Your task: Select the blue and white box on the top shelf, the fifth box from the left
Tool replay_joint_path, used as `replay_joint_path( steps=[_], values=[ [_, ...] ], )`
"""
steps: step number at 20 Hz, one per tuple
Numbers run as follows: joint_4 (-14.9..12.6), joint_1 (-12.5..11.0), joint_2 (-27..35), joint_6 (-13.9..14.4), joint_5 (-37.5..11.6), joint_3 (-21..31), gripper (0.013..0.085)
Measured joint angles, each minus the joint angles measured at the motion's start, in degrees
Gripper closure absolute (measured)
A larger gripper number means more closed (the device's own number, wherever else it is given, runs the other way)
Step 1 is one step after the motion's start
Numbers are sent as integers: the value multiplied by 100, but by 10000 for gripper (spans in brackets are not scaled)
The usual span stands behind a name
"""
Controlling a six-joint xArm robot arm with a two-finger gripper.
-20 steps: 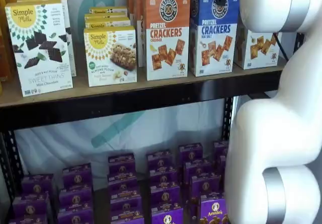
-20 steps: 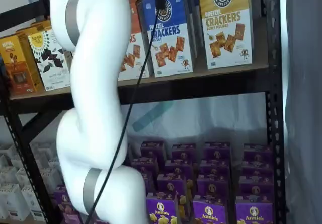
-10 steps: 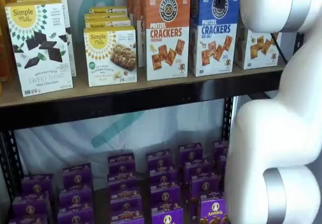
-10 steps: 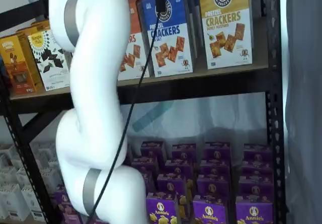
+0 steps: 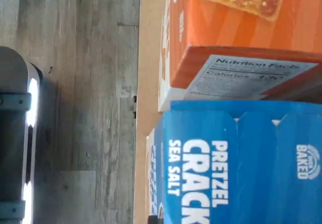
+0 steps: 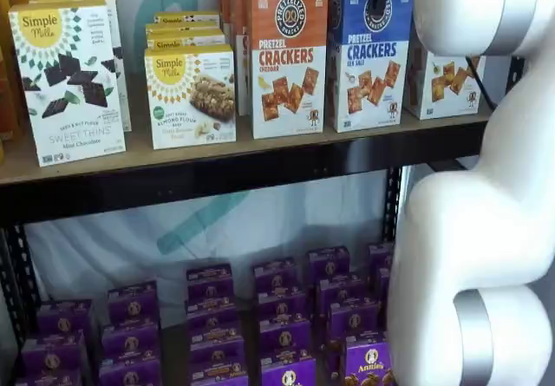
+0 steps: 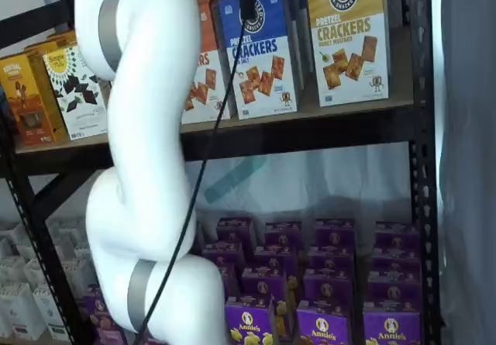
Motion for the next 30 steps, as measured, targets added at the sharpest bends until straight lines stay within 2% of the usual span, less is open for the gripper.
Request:
replay_joint_path(
  steps=[5,8,14,23,30],
  values=[
    [1,-9,-13,-6,9,2,330],
    [10,-21,-39,-14,4,30,410],
    [72,-57,-92,-6,217,-18,410],
    [35,-99,-909,-61,46,765,410],
    [44,-242,-1537,-180,259,1317,410]
  ],
)
